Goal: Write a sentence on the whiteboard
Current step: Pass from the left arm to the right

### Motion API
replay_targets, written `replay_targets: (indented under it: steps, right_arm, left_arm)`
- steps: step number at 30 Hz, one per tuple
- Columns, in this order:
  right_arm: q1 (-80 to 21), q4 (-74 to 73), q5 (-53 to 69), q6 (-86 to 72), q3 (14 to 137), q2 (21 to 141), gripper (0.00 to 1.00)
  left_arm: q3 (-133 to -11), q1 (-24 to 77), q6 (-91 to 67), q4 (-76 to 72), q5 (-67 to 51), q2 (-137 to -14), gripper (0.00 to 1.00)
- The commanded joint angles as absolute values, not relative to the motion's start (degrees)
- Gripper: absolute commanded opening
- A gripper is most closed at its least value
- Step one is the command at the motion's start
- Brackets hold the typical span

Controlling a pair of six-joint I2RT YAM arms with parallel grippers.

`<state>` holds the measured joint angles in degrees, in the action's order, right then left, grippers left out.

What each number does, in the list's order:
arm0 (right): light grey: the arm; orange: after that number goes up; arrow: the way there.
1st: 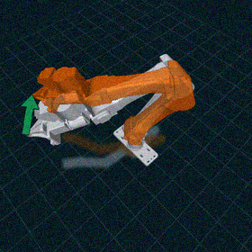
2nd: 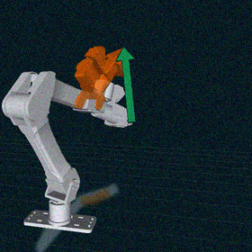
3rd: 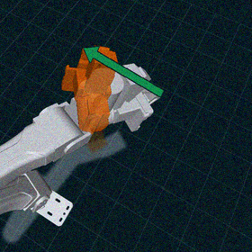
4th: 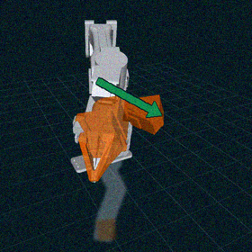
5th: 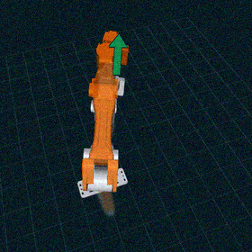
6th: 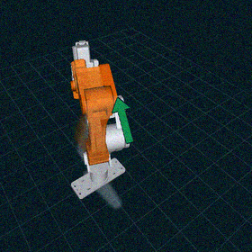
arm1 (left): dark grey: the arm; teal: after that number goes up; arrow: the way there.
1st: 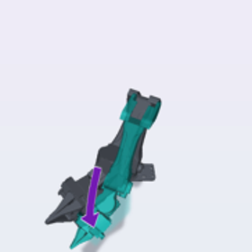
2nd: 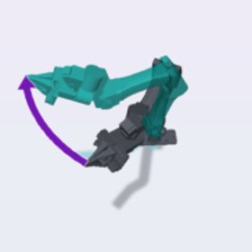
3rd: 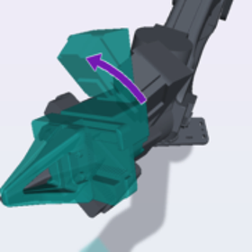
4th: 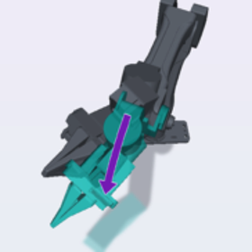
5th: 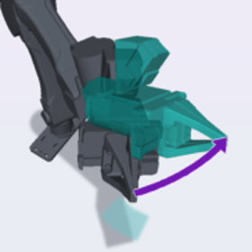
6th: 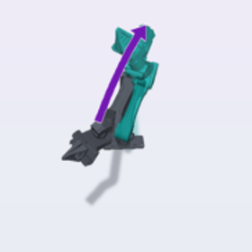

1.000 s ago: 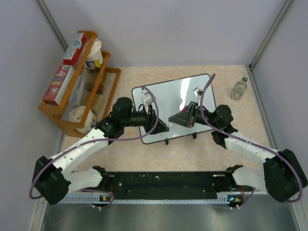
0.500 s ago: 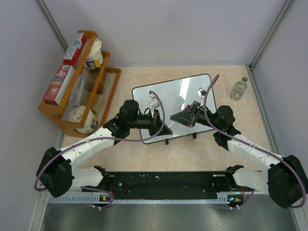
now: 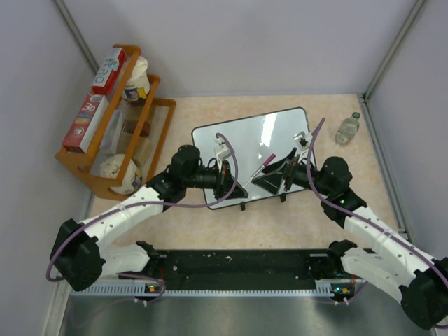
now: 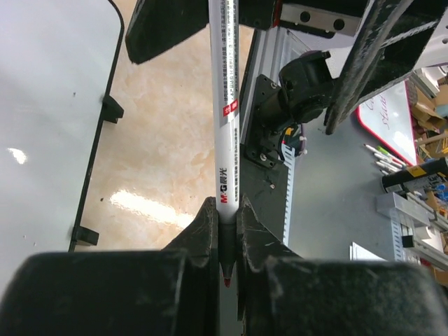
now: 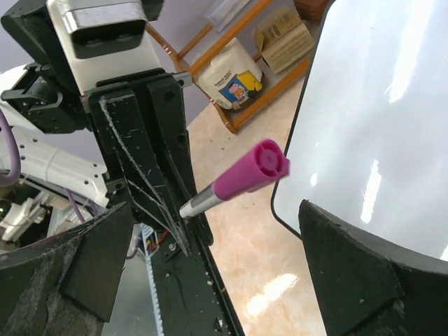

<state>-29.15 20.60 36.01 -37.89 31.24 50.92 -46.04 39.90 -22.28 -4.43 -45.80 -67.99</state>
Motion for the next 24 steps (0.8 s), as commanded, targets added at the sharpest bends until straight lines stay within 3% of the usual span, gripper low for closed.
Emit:
replay_targets:
  steps: [1,5,12,23,24]
  right_arm:
    - [-29.5,14.6,37.3,-30.9,35.8,47.8,0.99]
    - [-29.4,17.6,43.2,-32.8,36.0,48.3,0.93]
    - [-29.5,28.9,50.4,-41.8,35.2,52.7,0.59]
    - [-29.6,35.1,51.1,-46.7,34.0,55.0,0.38]
    - [-29.6,35.1,51.3,-46.7,34.2,55.3,0.32]
  left_arm:
    - [-49.4,39.8,-20.0,-2.3,-50.0,-66.4,0.0]
    - [-49.7,39.8,-19.4,-2.6,-53.5,-65.5,0.0]
    - [-50.0,39.9,-18.9,-2.8,-55.5,-64.9,0.0]
    - [-50.6,40.5,-18.4,-2.7,-56.0,-66.4,0.0]
    - [-50.7,40.5,-18.4,-2.8,-56.0,-66.4,0.0]
